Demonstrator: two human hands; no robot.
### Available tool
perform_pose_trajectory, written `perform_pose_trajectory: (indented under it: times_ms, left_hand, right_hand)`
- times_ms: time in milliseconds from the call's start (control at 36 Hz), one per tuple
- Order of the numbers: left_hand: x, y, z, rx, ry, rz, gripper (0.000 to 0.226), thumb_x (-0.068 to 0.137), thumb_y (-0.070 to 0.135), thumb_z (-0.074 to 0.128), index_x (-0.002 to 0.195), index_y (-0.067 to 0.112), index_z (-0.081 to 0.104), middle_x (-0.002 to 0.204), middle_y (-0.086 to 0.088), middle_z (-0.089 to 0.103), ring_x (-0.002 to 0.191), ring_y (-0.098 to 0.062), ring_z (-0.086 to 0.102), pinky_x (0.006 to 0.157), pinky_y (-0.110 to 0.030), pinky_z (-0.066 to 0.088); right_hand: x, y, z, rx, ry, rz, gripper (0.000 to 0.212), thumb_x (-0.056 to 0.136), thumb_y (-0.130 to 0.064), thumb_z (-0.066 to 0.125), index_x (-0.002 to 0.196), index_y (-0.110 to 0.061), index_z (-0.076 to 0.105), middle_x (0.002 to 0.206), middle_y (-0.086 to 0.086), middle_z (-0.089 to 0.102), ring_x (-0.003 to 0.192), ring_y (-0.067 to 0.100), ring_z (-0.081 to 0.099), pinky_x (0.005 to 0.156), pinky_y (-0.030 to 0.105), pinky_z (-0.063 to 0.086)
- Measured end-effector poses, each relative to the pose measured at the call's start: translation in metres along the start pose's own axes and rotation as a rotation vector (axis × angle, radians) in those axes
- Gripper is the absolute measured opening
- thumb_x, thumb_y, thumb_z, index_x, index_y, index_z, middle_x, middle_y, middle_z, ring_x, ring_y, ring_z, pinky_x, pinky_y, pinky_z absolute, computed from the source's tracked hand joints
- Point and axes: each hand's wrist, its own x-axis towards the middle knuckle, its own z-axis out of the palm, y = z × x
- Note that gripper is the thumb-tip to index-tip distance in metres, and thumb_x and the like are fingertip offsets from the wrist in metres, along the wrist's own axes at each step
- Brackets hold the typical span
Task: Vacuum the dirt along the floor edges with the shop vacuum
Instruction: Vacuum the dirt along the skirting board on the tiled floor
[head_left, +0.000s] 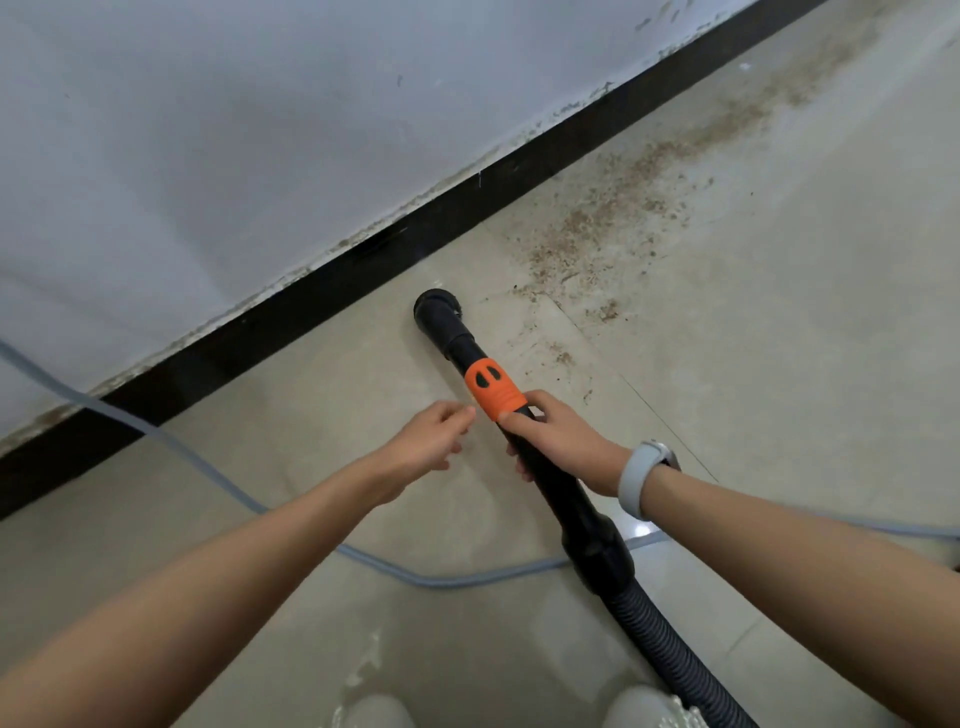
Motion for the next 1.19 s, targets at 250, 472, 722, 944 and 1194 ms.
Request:
perform_pose_trajectory:
  times_ms: [250, 472, 722, 944, 1194]
  left_hand:
    - [-0.029, -0.011, 0.059, -0.167, -0.143, 0.022, 0.035, 0.100, 0.034, 0.045, 0.130, 0.016, 0.045, 0.118, 0.000, 0.056, 0.106, -0.012, 0.054, 0.086, -0.025, 0.047]
    - [-0.017, -0.010, 0.134, -0.824, 0.333, 0.055, 0.031, 0.103, 0.035, 0.036, 0.094, 0.009, 0.050, 0.072, -0.006, 0.060, 0.063, -0.015, 0.065, 0.062, -0.033, 0.053]
    - [-0.021, -0.019, 0.149, -0.763, 0.460, 0.142, 0.035, 0.102, 0.034, 0.034, 0.088, 0.005, 0.047, 0.059, -0.007, 0.055, 0.044, -0.017, 0.054, 0.049, -0.033, 0.046]
    - [-0.016, -0.001, 0.168, -0.633, 0.330, 0.169, 0.031, 0.101, 0.036, 0.038, 0.084, 0.012, 0.047, 0.060, -0.006, 0.056, 0.045, -0.019, 0.054, 0.049, -0.029, 0.045]
    - [-0.023, -0.023, 0.163, -0.681, 0.484, 0.185, 0.034, 0.103, 0.031, 0.034, 0.083, 0.008, 0.048, 0.056, -0.009, 0.056, 0.039, -0.014, 0.053, 0.043, -0.025, 0.044]
  right_hand:
    - [0.043, -0.044, 0.006, 0.013, -0.176, 0.112, 0.024, 0.101, -0.030, 0.047, 0.104, -0.007, 0.048, 0.084, 0.011, 0.054, 0.067, 0.021, 0.055, 0.069, 0.034, 0.052]
    - [0.058, -0.043, 0.018, 0.104, -0.158, 0.082, 0.022, 0.102, -0.027, 0.044, 0.089, -0.009, 0.047, 0.075, 0.009, 0.052, 0.051, 0.019, 0.056, 0.050, 0.027, 0.051]
    - [0.050, -0.022, 0.024, 0.124, -0.079, 0.017, 0.025, 0.097, -0.031, 0.055, 0.089, -0.008, 0.046, 0.073, 0.010, 0.051, 0.045, 0.018, 0.051, 0.044, 0.024, 0.047]
    - [0.040, -0.017, -0.025, 0.192, 0.064, 0.007, 0.029, 0.098, -0.034, 0.052, 0.089, -0.007, 0.049, 0.071, 0.010, 0.053, 0.045, 0.018, 0.055, 0.047, 0.026, 0.048]
    - [0.038, -0.016, 0.014, 0.111, 0.014, 0.008, 0.027, 0.098, -0.032, 0.051, 0.083, -0.010, 0.047, 0.069, 0.011, 0.051, 0.043, 0.019, 0.052, 0.043, 0.024, 0.046]
